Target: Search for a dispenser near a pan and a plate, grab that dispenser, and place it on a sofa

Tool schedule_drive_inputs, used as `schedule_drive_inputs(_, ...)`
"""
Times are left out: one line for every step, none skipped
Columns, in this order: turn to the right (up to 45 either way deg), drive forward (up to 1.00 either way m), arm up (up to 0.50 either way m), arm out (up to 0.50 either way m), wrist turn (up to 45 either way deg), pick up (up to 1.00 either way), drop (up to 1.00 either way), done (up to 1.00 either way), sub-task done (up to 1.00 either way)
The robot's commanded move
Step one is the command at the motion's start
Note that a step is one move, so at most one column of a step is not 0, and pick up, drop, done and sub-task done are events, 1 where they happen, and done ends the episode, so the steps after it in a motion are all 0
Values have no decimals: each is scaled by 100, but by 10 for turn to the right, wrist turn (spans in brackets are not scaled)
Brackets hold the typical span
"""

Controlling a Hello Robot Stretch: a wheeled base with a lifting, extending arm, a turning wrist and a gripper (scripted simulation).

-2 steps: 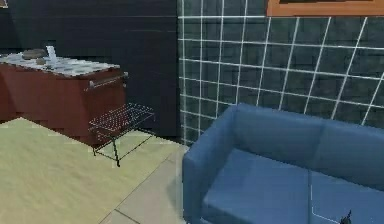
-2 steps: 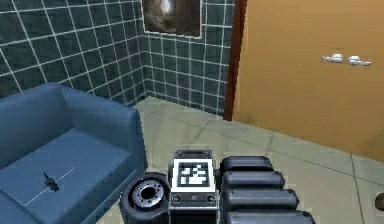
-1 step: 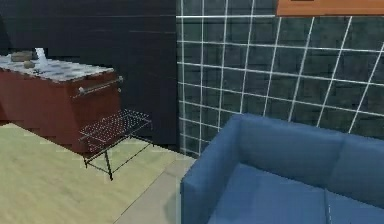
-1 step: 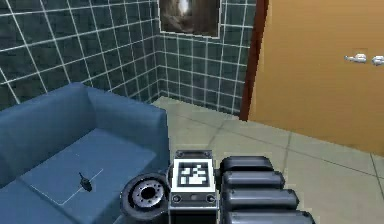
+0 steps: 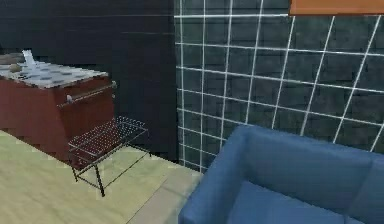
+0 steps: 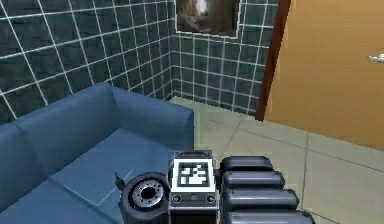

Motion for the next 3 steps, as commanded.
schedule_drive_inputs(450, 0, 0, 0, 0, 0, 0, 0, 0)
schedule_drive_inputs(450, 0, 0, 0, 0, 0, 0, 0, 0)
schedule_drive_inputs(300, 0, 0, 0, 0, 0, 0, 0, 0)
